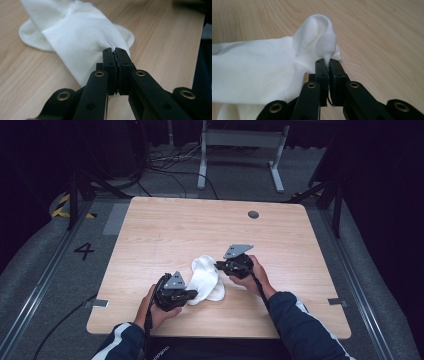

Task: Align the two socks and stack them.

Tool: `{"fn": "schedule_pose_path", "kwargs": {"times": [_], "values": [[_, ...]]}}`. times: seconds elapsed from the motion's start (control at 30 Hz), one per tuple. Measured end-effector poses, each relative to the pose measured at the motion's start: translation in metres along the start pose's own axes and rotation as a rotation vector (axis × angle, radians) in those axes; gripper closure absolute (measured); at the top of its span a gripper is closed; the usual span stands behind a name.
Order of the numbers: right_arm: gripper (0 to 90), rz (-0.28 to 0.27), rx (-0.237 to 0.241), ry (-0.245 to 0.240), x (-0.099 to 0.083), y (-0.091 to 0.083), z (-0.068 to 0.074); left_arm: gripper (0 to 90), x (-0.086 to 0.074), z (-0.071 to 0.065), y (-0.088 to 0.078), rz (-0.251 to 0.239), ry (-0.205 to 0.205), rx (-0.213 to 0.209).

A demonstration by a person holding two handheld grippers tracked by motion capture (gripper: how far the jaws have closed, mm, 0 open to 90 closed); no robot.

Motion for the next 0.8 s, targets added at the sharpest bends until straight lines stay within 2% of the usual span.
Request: {"fn": "schedule_pose_path", "kwargs": {"times": [0.1, 0.2, 0.3, 0.37, 0.4, 0.5, 0.57, 0.6, 0.7, 0.73, 0.8], "values": [[86.8, 0.011, -0.013, -0.030, 0.016, 0.001, -0.006, 87.6, 0.010, -0.004, 0.005, -0.024, -0.003, -0.009], [86.8, 0.039, -0.024, -0.064, 0.029, 0.008, -0.011, 87.6, 0.018, -0.006, 0.020, -0.011, 0.006, -0.009], [86.8, 0.086, -0.034, -0.092, 0.037, 0.022, -0.017, 87.4, 0.023, -0.002, 0.037, -0.001, -0.017, -0.022], [86.7, 0.110, -0.033, -0.094, 0.038, 0.030, -0.018, 86.7, 0.025, 0.002, 0.046, -0.005, -0.050, -0.033], [86.5, 0.130, -0.035, -0.097, 0.038, 0.035, -0.019, 85.7, 0.026, 0.004, 0.051, 0.006, -0.053, -0.042], [85.2, 0.172, -0.034, -0.096, 0.034, 0.049, -0.019, 83.7, 0.026, 0.004, 0.059, 0.026, -0.043, -0.022], [85.1, 0.191, -0.026, -0.104, 0.030, 0.057, -0.019, 83.3, 0.024, 0.005, 0.068, 0.059, -0.045, -0.031], [85.3, 0.196, -0.023, -0.102, 0.029, 0.059, -0.019, 83.0, 0.022, 0.006, 0.071, 0.076, -0.050, -0.052], [85.8, 0.176, 0.030, -0.052, 0.024, 0.058, -0.026, 82.8, 0.020, 0.009, 0.071, 0.070, -0.055, -0.077], [85.9, 0.179, 0.033, -0.045, 0.022, 0.057, -0.028, 82.9, 0.020, 0.010, 0.071, 0.072, -0.058, -0.085], [86.2, 0.195, 0.018, -0.053, 0.018, 0.055, -0.028, 83.0, 0.020, 0.009, 0.070, 0.095, -0.029, -0.091]]}}
Point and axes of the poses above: each handheld gripper's, and its own axes: y roughly forward along the jaws, x roughly out of its top, z roughly to its left, the point moved 1 cm from there along y, roughly forward along the jaws, and after that the axes turned 9 degrees about z, right-handed, at the moved point
